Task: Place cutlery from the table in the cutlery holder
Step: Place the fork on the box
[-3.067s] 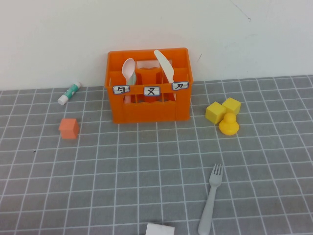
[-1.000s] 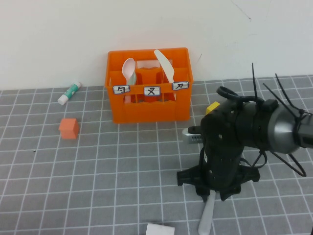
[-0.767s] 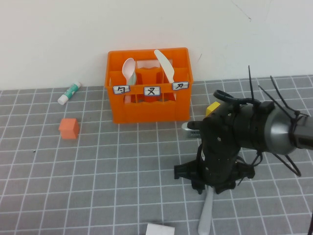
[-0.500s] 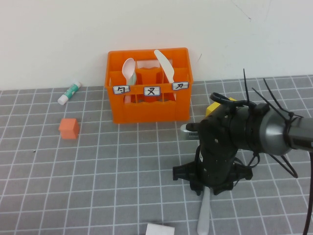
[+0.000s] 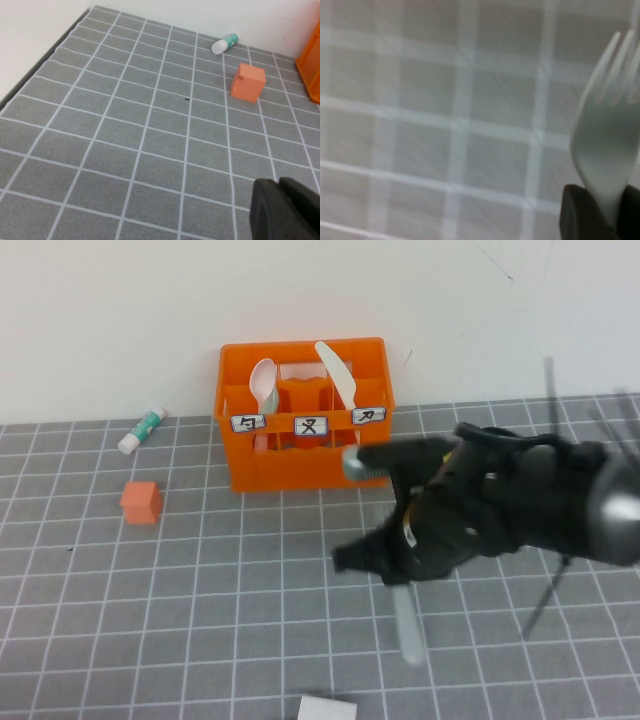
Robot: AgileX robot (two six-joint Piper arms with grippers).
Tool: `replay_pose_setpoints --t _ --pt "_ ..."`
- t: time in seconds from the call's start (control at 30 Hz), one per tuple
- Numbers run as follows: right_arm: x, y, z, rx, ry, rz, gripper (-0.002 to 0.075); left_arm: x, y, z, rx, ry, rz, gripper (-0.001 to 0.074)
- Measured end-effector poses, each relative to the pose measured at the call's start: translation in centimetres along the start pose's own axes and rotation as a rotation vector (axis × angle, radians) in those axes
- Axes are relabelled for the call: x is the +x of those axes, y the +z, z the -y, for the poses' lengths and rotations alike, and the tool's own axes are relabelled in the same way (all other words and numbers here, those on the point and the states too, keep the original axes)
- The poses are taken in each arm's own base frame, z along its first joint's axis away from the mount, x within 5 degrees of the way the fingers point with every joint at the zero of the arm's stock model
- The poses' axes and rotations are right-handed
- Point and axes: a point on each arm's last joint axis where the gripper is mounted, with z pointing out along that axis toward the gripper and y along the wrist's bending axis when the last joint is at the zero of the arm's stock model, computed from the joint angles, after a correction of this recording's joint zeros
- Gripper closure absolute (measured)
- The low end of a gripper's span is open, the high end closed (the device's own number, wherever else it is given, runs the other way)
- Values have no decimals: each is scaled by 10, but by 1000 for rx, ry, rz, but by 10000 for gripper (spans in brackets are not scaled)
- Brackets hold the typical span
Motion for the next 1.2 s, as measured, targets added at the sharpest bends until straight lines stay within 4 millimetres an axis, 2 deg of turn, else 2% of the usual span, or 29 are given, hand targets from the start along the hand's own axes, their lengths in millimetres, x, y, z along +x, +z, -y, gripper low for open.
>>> replay_pose_setpoints --t 0.07,0.17,0.3,0.47,0.6,0.77,0.83,0.93,1.07,1.2 --pt "-5 -14 -3 -70 -9 115 606 0 0 0 0 0 0 736" --pt "-10 -25 -9 -176 -29 245 606 0 0 0 0 0 0 736" --pt "-16 -30 -19 -285 -95 355 606 0 0 0 0 0 0 736" --pt "-27 -40 -30 -383 -291 550 606 0 0 0 0 -2 0 736" --pt "-42 -53 -33 -339 -356 803 606 0 0 0 0 -2 0 736" --pt "-62 -69 -23 -162 -270 1134 606 0 0 0 0 -2 0 736" --pt "-66 -68 -19 -134 -213 1210 606 0 0 0 0 -2 0 736" --pt "-72 -53 -16 -149 -163 1244 606 0 0 0 0 -2 0 736" --pt "-84 -27 -21 -170 -152 1237 606 0 0 0 0 -2 0 736" --pt "-101 -10 -29 -174 -177 1253 606 0 0 0 0 -2 0 736"
